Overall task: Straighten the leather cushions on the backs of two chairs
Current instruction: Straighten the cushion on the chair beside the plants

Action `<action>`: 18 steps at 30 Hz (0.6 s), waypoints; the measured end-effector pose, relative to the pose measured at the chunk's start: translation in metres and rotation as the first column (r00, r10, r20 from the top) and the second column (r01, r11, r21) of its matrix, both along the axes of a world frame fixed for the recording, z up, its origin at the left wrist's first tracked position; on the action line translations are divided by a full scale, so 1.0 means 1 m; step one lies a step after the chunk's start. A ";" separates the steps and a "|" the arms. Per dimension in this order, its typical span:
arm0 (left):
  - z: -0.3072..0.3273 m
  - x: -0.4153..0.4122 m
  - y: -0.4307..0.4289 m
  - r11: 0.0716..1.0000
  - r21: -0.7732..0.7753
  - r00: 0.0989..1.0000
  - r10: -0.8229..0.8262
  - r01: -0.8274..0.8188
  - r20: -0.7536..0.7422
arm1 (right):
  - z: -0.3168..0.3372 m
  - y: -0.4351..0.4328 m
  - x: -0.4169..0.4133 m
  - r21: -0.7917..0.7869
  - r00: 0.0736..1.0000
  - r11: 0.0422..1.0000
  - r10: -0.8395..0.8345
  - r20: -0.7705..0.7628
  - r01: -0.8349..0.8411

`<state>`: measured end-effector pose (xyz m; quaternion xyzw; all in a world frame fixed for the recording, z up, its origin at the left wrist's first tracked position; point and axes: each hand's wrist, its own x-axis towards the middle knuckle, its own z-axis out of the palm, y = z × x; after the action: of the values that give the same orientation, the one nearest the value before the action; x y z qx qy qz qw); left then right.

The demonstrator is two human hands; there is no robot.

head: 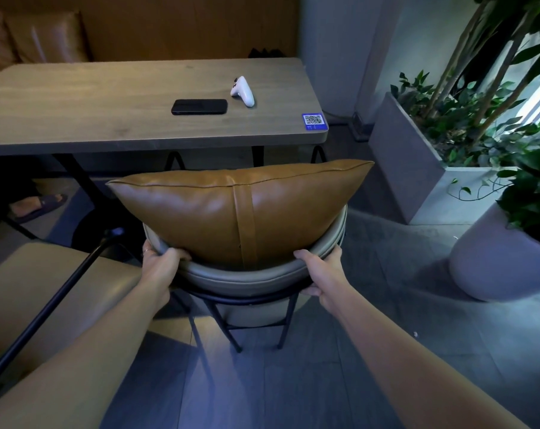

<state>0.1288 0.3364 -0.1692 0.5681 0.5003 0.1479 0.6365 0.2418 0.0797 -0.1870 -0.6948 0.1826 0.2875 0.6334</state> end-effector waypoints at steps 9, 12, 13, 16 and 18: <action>-0.003 0.011 0.006 1.000 -0.012 1.000 0.000 0.000 -0.002 | 0.003 0.010 0.010 -0.070 0.999 0.997 0.035 0.009 -0.034; -0.004 0.011 0.004 1.000 -0.017 1.000 0.019 -0.020 -0.019 | 0.000 0.009 0.012 -0.063 0.998 0.996 0.057 0.011 -0.056; -0.004 0.012 0.003 0.999 -0.024 0.999 0.030 -0.030 -0.018 | -0.002 0.009 0.013 -0.061 0.998 0.996 0.062 0.011 -0.061; -0.003 0.012 -0.003 1.000 0.015 0.999 0.028 -0.027 -0.037 | 0.002 0.008 0.012 -0.066 0.997 0.995 0.079 0.001 -0.079; -0.004 0.010 -0.006 0.996 0.086 0.998 0.023 -0.018 -0.064 | 0.006 0.008 0.011 -0.068 0.996 0.994 0.084 -0.009 -0.085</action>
<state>0.1391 0.3308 -0.1729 0.5942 0.5199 0.1571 0.5933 0.2525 0.0876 -0.1813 -0.7222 0.1646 0.3097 0.5962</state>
